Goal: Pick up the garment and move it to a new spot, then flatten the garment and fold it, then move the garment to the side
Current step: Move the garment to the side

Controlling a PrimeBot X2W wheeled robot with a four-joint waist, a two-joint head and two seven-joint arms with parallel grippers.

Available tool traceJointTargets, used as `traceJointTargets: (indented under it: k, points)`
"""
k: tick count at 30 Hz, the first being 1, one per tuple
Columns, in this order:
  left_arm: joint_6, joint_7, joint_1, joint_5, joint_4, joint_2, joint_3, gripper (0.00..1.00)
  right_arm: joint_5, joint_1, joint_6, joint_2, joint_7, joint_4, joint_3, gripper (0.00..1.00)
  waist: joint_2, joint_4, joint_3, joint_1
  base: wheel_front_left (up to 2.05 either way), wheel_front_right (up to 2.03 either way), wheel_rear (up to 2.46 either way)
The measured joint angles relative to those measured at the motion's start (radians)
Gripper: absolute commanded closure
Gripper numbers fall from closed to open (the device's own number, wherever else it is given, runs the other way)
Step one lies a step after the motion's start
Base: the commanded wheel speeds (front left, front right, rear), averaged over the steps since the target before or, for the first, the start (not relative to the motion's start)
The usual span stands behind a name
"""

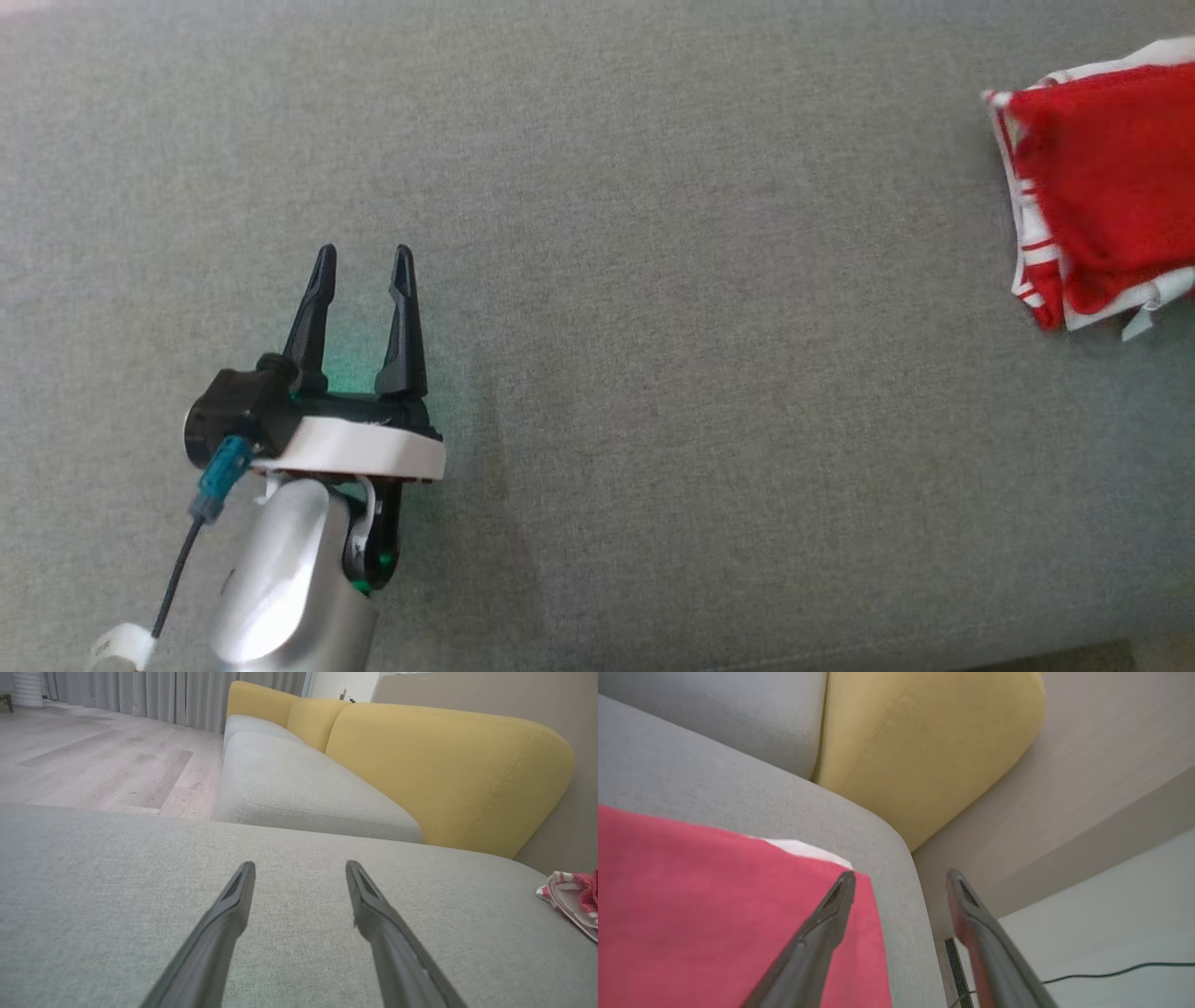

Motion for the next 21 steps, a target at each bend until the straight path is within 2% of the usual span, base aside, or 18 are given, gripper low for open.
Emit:
traceJointTargets:
  k: [5, 11, 18, 21]
  points:
    - [0.0, 0.0, 0.003, -0.002, 0.001, 0.0, 0.005, 0.0, 0.003, 0.0, 0.0, 0.078, -0.002, -0.079, -0.001, 0.0, 0.0, -0.002, -0.041, 0.0, 0.0, 0.0, 0.0]
    - [0.002, 0.0, 0.04, -0.01, -0.003, 0.0, 0.009, 0.0, 0.089, 0.023, 0.0, 0.203, -0.047, -0.214, 0.025, 0.0, 0.0, -0.002, -0.111, -0.0001, 0.0, 0.0, 0.0]
    - [0.01, 0.0, 0.09, -0.019, -0.012, 0.0, 0.01, 0.0, 0.192, 0.13, 0.0, 0.402, -0.073, -0.361, 0.031, 0.0, 0.0, 0.014, -0.188, -0.0002, 0.0, 0.0, 0.0]
    - [0.011, 0.0, 0.104, -0.019, -0.019, 0.0, 0.009, 0.0, 0.219, 0.184, 0.0, 0.455, -0.101, -0.397, 0.029, 0.0, 0.0, 0.027, -0.209, -0.0003, 0.0, 0.0, 0.0]
